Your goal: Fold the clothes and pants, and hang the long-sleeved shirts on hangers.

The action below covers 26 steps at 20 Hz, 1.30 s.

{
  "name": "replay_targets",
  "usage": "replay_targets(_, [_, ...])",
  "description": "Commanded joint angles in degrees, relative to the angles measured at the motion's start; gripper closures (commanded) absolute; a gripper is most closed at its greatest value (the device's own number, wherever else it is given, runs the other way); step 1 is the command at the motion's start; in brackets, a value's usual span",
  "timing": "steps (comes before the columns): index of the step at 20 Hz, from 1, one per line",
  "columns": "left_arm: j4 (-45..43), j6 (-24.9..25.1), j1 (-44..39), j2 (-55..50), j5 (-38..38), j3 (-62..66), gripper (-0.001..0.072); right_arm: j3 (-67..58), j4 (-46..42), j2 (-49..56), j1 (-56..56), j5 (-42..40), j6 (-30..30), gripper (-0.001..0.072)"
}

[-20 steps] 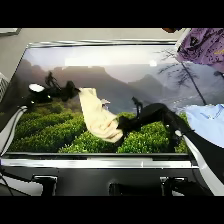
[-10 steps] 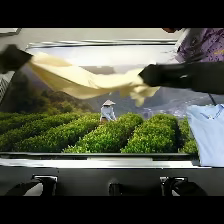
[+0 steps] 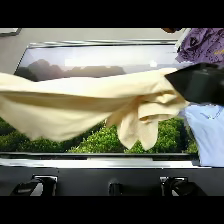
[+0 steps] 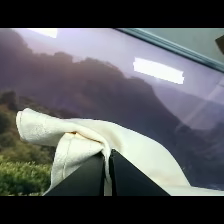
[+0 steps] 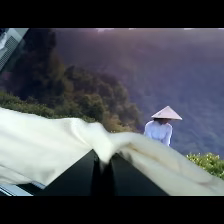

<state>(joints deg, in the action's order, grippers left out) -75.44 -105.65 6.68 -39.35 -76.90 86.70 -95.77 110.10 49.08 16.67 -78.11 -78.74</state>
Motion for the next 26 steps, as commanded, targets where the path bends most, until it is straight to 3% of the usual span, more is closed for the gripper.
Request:
replay_targets(1, [-2.6, 1.0, 0.0, -2.6, -1.7, -7.1, 0.0696, 0.2, -0.1, 9.1, 0.0, -1.1, 1.4, 0.068])
replay_targets(3, [-2.6, 3.3, 0.0, -8.7, 1.0, -14.2, 0.0696, 1.3, 1.0, 18.1, 0.0, -0.8, 0.0, 0.068])
replay_targets(6, [-2.6, 4.3, 0.0, -20.4, 11.4, -23.5, 0.0695, 2.2, 2.6, 33.4, 0.0, 3.3, -0.1, 0.068])
replay_targets(10, [-0.3, 4.1, 0.0, -39.5, 22.9, -25.6, 0.0693, 2.2, 5.7, 51.6, 0.0, 19.1, 0.6, 0.068])
replay_targets(13, [3.2, 4.1, 0.0, -48.9, 26.9, -23.5, 0.0693, 2.2, 10.5, 57.6, 0.0, 30.3, 2.1, 0.068])
replay_targets(15, [4.2, 4.1, 0.0, -51.6, 27.0, -21.9, 0.0693, 2.1, 11.1, 58.0, -0.1, 33.4, 2.8, 0.0678])
replay_targets(16, [4.1, 4.1, 0.0, -51.9, 26.9, -21.5, 0.0693, 1.3, 10.9, 57.8, -0.6, 32.6, 3.0, 0.0627])
replay_targets(18, [4.1, 4.3, 0.8, -51.3, 25.8, -20.5, 0.0675, -1.5, 10.8, 56.6, -3.0, 26.6, 2.0, 0.04])
replay_targets(19, [4.1, 5.0, 1.8, -50.8, 23.9, -19.3, 0.0546, -2.8, 10.9, 55.5, -5.3, 23.0, -1.4, 0.0299])
replay_targets(20, [4.1, 5.9, 3.1, -50.1, 21.3, -17.9, 0.0316, -3.2, 10.8, 53.8, -8.4, 19.7, -5.2, 0.0264])
replay_targets(21, [4.1, 7.1, 4.4, -49.1, 18.9, -16.9, 0.0229, -3.2, 10.7, 52.4, -11.9, 16.9, -8.2, 0.0263])
replay_targets(26, [4.1, 11.3, 10.4, -40.6, 12.0, -16.4, 0.0228, -3.0, 17.2, 54.8, -26.1, 3.1, -19.7, 0.0255])
